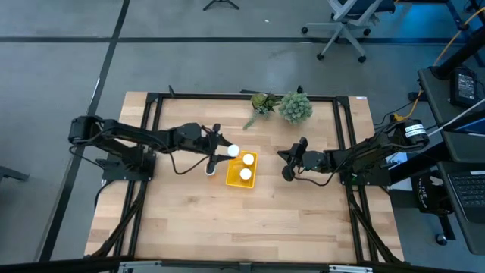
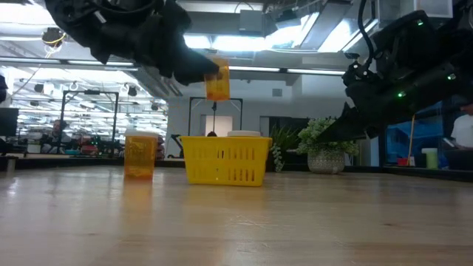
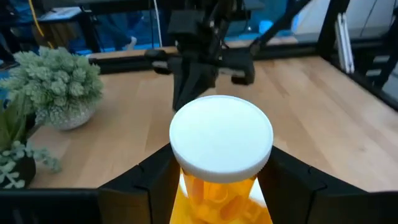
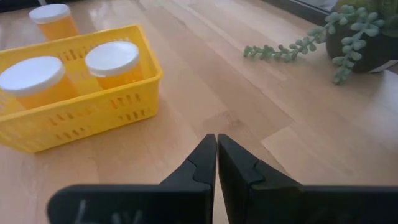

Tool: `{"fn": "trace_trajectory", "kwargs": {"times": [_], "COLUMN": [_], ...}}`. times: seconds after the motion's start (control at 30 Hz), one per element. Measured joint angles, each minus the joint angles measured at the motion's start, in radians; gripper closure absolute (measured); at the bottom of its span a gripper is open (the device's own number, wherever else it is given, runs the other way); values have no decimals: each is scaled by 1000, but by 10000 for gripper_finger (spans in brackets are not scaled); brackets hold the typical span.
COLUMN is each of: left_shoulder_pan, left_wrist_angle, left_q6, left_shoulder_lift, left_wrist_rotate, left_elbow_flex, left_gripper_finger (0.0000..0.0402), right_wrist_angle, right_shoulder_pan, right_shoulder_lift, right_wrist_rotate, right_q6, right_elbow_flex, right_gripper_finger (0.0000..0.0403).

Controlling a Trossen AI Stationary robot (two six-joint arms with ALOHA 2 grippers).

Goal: Pick and place pill bottles into a basket
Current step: Put the orange pill bottle into the yellow bin

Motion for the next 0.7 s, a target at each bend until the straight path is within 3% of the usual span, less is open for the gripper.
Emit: {"fn": "trace_trajectory", "kwargs": {"times": [0.7], "left_shoulder_pan": [1], "left_wrist_angle": [138], "left_q6": [34], "left_shoulder_lift": [253], "left_wrist_rotate": [-14], "left_elbow_flex": [0], "left_gripper_finger": [210], "right_wrist_angle": [3], "right_shoulder_pan": [8], "right_shoulder_lift": [0], "right_wrist_rotate": [1], "right_q6": [-2], "right_elbow_flex": [0], "right_gripper_finger": [382]}}
